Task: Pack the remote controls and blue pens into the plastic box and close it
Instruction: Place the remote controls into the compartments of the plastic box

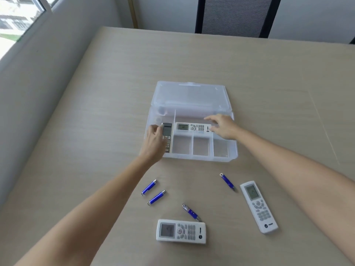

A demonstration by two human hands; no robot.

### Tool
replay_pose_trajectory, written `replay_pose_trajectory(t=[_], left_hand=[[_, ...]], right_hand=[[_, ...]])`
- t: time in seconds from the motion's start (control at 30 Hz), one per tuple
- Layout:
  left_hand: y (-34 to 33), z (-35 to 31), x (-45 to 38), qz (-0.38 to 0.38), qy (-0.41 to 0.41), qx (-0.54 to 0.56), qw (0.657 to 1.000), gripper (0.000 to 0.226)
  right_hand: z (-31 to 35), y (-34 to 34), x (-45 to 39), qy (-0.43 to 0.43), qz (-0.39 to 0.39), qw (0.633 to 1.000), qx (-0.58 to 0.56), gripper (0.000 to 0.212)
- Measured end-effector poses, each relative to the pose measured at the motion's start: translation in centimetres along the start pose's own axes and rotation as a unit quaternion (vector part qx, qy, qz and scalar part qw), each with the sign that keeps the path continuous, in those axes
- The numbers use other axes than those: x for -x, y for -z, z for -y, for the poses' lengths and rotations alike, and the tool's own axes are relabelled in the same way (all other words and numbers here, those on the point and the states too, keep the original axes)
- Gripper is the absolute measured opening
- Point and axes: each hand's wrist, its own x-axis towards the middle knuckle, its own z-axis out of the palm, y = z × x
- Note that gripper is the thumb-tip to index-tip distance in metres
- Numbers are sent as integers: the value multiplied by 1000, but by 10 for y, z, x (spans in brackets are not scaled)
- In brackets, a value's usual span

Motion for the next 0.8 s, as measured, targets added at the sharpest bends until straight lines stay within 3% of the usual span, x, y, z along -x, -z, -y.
replay_pose_trajectory(t=[0.1, 0.2, 0.3, 0.4, 0.5, 0.63, 0.7, 0.8], left_hand=[[0, -1, 48, 8, -141, -48, 989, 37], [-8, 1, 100, 135, -212, -88, 964, 27], [-21, 4, 144, 243, -213, -124, 938, 26], [-42, 6, 177, 321, -211, -166, 908, 45], [-60, 7, 198, 335, -224, -233, 885, 69], [-69, 6, 208, 327, -217, -293, 872, 70], [-66, 3, 207, 351, -194, -270, 875, 69], [-48, -1, 196, 361, -168, -186, 898, 60]], right_hand=[[-31, 3, 54, -33, -114, 992, -35, 29], [-68, -7, 106, -104, -147, 983, -43, 19], [-98, -30, 149, -171, -93, 980, -33, 22], [-115, -60, 184, -222, 2, 975, -24, 45], [-118, -87, 208, -263, 43, 963, -31, 73], [-113, -108, 220, -304, 4, 951, 49, 94], [-110, -112, 223, -341, 3, 939, 51, 89], [-107, -107, 223, -361, 8, 932, 7, 59]])
